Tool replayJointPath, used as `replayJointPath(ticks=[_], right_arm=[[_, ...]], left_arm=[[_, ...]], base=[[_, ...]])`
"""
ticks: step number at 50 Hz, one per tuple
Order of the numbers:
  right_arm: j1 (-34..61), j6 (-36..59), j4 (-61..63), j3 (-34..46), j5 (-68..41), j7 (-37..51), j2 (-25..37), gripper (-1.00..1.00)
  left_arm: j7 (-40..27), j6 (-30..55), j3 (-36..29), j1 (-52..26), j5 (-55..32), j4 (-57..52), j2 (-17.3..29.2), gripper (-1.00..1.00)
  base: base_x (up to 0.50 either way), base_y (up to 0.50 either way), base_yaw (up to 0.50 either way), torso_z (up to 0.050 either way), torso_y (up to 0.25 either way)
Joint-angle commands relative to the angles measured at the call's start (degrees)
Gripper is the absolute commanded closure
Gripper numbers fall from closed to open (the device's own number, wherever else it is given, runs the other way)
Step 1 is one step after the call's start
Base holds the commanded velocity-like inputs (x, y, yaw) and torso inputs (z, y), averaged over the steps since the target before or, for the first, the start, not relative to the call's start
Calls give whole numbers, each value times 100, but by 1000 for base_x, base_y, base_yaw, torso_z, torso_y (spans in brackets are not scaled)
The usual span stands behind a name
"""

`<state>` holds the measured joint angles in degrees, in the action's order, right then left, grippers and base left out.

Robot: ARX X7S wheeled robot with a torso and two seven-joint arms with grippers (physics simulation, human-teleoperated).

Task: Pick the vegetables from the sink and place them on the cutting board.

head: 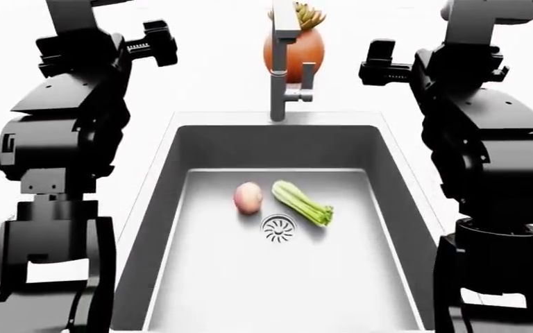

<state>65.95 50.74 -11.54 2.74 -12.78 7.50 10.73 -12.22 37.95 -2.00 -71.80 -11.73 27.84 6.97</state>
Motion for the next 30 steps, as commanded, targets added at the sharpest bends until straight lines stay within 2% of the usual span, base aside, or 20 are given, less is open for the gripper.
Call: replayJointPath(ticks=[1,15,22,30], right_arm=[[145,84,-175,39,-4,41,16,-100],[145,122,-157,135,-15,26,66,-100],[216,357,53,265,-26,-65,213,-100],[473,2199,1219,949,-472,-684,608,-100]], left_arm=[[-43,98,-35,-155,-31,103,28,-100],[-40,-54,-197,-120,47,289,87,-100],[210,52,-320,-193,-24,268,158,-100],[869,1270,-763,446,-437,-1726,508,-100]], base=[[500,0,0,0,0],[500,0,0,0,2],[500,0,0,0,0],[74,0,0,0,0]])
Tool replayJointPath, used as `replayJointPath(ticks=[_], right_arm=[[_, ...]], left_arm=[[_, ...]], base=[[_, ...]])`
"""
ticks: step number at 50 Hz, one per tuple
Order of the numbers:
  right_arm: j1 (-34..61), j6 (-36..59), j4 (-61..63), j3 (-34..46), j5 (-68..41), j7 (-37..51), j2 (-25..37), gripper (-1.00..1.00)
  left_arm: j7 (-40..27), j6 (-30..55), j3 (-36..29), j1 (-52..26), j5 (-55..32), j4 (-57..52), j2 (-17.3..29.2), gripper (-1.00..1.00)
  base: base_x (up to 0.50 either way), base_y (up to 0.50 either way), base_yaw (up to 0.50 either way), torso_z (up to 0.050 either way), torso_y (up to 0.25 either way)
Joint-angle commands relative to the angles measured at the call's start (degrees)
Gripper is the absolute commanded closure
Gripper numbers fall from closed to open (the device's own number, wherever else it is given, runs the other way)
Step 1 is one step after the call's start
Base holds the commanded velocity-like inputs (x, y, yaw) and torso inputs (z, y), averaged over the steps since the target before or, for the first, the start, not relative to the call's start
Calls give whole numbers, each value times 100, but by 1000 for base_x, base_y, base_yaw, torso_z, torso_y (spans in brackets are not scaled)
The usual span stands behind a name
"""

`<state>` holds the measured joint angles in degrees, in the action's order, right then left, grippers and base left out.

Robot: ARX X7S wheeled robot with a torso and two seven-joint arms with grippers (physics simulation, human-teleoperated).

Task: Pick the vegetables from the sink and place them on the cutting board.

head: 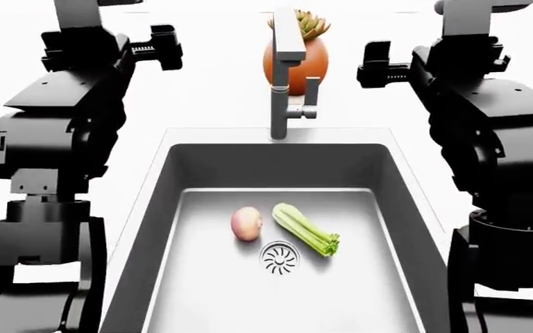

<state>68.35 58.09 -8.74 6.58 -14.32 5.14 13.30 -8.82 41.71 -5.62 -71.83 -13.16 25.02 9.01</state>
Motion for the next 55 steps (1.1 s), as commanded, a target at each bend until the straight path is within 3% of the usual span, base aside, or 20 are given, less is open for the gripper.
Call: replayJointPath(ticks=[1,6,10,12,15,19,34,46,55], right_arm=[[260,1717,1151,609,-396,-501,406,-100],[322,3109,2300,1019,-856,-728,689,-100],[841,3185,2066,1705,-4181,1532,1550,-100],[1010,3177,1927,1998,-5841,2225,1741,-100],[1099,3144,1752,2271,-6925,2808,1836,-100],[1026,3098,1612,2470,-7485,3022,1815,-100],[773,2557,1322,3017,-7107,2516,1632,-100],[560,1741,556,3623,-5971,1528,1387,-100],[538,811,-771,4305,-4890,410,1053,-100]], left_arm=[[573,1074,-495,581,-328,-1791,379,-100],[854,2069,-725,1088,-753,-3336,696,-100],[1126,3049,-722,1075,-1230,-3973,898,-100],[1200,3317,-742,1058,-1350,-4075,964,-100],[1249,3547,-722,1037,-1468,-4197,1005,-100],[1261,3599,-726,1121,-1523,-4246,1011,-100],[1458,3134,-1077,1286,-1468,-3793,998,-100],[1404,3080,-971,1301,-1488,-3747,999,-100],[1413,2953,-1025,1292,-1465,-3652,992,-100]], base=[[0,0,0,0,0],[0,0,0,0,0],[0,0,0,0,0],[0,0,0,0,0],[0,0,0,0,0],[0,0,0,0,0],[0,0,0,0,0],[0,0,0,0,0],[0,0,0,0,0]])
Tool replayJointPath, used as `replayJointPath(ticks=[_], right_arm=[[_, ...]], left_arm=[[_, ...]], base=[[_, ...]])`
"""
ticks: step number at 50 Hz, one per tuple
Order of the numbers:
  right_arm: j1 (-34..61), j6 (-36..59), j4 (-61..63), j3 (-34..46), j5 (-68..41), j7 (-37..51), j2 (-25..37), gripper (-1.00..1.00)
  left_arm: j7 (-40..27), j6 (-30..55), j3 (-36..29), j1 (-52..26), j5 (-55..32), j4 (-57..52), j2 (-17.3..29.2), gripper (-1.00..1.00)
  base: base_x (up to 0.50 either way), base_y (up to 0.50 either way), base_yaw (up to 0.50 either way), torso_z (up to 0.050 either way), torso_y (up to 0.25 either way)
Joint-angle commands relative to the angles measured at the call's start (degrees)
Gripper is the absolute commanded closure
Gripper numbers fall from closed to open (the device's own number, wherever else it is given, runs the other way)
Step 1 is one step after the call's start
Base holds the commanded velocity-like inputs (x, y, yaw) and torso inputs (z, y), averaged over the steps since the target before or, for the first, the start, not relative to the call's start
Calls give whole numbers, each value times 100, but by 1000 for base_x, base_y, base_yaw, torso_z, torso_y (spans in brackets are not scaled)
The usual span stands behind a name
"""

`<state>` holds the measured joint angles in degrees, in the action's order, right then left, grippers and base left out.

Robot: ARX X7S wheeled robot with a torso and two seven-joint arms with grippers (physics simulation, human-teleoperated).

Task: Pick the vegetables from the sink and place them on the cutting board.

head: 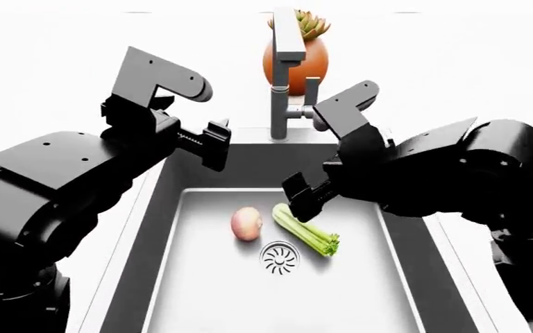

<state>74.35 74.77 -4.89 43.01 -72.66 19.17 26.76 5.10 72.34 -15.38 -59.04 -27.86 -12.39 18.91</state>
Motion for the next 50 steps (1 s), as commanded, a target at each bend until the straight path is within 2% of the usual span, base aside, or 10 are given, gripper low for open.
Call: replayJointPath(ticks=[1,16,50], right_arm=[[-69,-934,-1282,716,1020,-1082,-335,-100],[-125,-1843,-3107,1511,1943,-2257,-978,-100],[-584,-2433,-4552,2180,2487,-3116,-1645,-100]], left_arm=[[22,-116,-53,0,7,105,2,-100],[79,-446,-210,7,121,478,12,-100],[24,-572,-242,114,99,555,42,-100]], base=[[0,0,0,0,0],[0,0,0,0,0],[0,0,0,0,0]])
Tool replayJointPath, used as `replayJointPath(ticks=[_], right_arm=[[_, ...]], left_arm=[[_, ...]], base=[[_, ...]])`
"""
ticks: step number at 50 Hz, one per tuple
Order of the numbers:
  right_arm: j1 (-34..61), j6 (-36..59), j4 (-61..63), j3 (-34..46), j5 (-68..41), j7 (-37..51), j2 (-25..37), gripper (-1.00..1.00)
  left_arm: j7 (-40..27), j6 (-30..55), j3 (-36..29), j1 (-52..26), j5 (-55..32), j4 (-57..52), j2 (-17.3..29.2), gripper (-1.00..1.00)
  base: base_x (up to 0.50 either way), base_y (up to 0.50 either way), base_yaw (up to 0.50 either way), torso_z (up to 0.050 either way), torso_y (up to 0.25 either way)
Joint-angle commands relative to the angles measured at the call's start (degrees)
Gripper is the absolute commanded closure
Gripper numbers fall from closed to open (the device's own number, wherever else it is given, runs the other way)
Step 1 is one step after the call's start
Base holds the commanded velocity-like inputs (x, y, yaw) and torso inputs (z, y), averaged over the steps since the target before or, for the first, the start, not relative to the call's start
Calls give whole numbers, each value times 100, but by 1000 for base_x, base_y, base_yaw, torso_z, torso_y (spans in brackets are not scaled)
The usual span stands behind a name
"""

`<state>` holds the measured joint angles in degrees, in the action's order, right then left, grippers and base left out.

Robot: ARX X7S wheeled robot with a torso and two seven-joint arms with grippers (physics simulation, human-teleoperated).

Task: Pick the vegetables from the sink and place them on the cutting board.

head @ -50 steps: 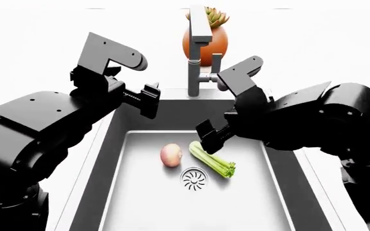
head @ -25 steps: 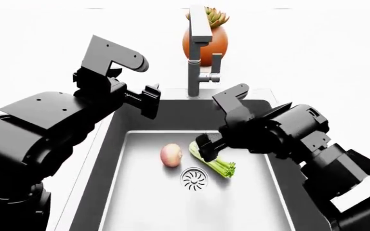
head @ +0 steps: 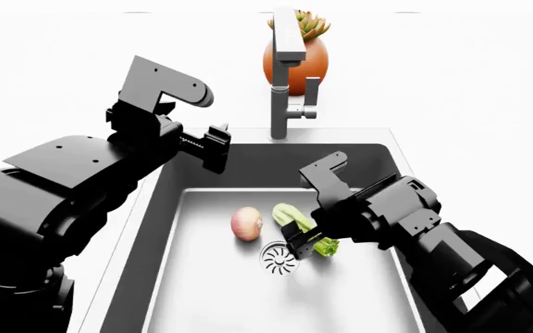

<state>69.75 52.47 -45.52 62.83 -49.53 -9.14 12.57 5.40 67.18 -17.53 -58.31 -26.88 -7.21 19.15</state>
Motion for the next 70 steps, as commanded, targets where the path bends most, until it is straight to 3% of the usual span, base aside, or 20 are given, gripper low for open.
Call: replayJointPath(ticks=[1,21,22,31,37,41,45,57,70], right_arm=[[-133,-222,-533,209,187,-305,-243,-100],[-384,-1041,-2189,378,501,-992,-827,-100],[-381,-1098,-2373,412,549,-1046,-899,100],[-285,-944,-2315,415,562,-938,-871,100],[-66,-107,-473,20,95,22,6,100],[233,489,1231,-683,-511,1052,820,100],[464,791,2092,-1198,-924,1674,1211,100],[579,901,2472,-1523,-1153,2050,1447,100],[415,1240,3429,-1946,-1730,2613,1937,100]], left_arm=[[-2,-65,-31,42,0,45,17,-100],[-19,-157,-105,77,2,139,4,-100],[-21,-159,-108,76,3,146,2,-100],[-37,-145,-81,36,-22,150,14,-100],[-43,-154,-80,-17,-29,191,-3,-100],[-64,-103,-41,-75,-57,165,-8,-100],[-81,-75,-8,-86,-85,134,-10,-100],[-103,-71,27,-86,-121,119,17,-100],[51,-179,-343,79,-37,175,183,-100]], base=[[0,0,0,0,0],[1,0,1,0,0],[0,0,0,0,0],[5,0,4,0,0],[2,0,2,0,0],[0,0,0,0,0],[0,0,0,0,0],[0,0,0,0,0],[0,0,0,0,0]])
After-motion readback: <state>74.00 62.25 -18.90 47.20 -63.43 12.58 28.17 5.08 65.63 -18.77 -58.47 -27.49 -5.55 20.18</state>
